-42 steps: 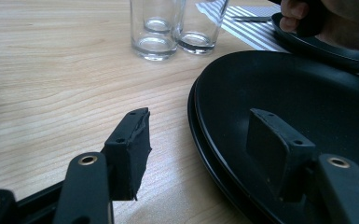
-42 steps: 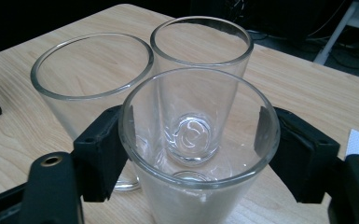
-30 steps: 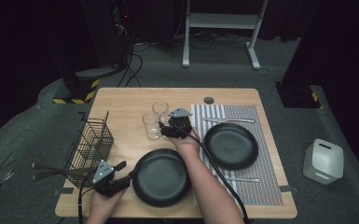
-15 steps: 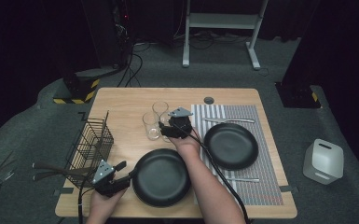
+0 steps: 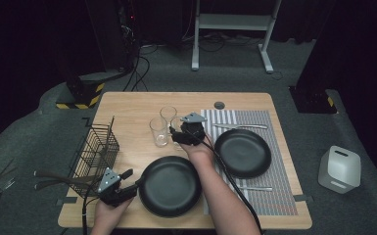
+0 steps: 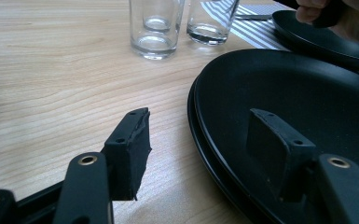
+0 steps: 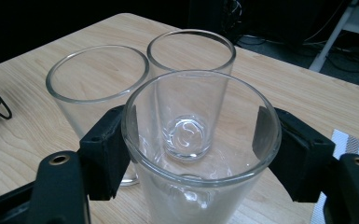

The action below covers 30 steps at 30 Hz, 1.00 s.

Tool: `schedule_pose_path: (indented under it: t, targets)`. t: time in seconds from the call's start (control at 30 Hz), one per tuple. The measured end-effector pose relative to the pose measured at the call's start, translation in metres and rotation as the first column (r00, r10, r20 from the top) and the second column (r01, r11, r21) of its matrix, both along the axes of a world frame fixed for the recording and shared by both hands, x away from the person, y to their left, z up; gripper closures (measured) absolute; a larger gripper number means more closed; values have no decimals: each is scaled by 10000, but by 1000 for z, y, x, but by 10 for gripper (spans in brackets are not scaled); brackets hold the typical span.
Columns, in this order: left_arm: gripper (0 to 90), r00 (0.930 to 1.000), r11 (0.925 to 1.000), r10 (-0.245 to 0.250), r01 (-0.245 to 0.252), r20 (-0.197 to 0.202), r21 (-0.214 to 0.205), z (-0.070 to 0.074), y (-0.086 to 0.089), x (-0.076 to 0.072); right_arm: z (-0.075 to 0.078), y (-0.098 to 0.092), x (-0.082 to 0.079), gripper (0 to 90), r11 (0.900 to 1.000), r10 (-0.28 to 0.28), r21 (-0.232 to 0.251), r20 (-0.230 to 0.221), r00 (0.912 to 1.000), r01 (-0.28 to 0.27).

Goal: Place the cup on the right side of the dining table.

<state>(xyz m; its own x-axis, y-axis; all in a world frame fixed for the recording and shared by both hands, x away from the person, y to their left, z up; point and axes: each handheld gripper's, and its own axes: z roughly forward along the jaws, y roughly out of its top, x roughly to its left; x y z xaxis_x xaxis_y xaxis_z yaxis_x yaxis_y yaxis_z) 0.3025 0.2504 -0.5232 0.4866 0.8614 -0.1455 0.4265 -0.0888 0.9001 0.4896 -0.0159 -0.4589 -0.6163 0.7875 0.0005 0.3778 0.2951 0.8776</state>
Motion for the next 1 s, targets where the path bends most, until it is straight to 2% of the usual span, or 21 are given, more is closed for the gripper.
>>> schedule_pose_path:
  t: [1.0]
  targets:
    - [398,10000,10000,11,-11,-19,0,0,0,0,12,-26,6,282,9980,-630,-58,310,9975,632]
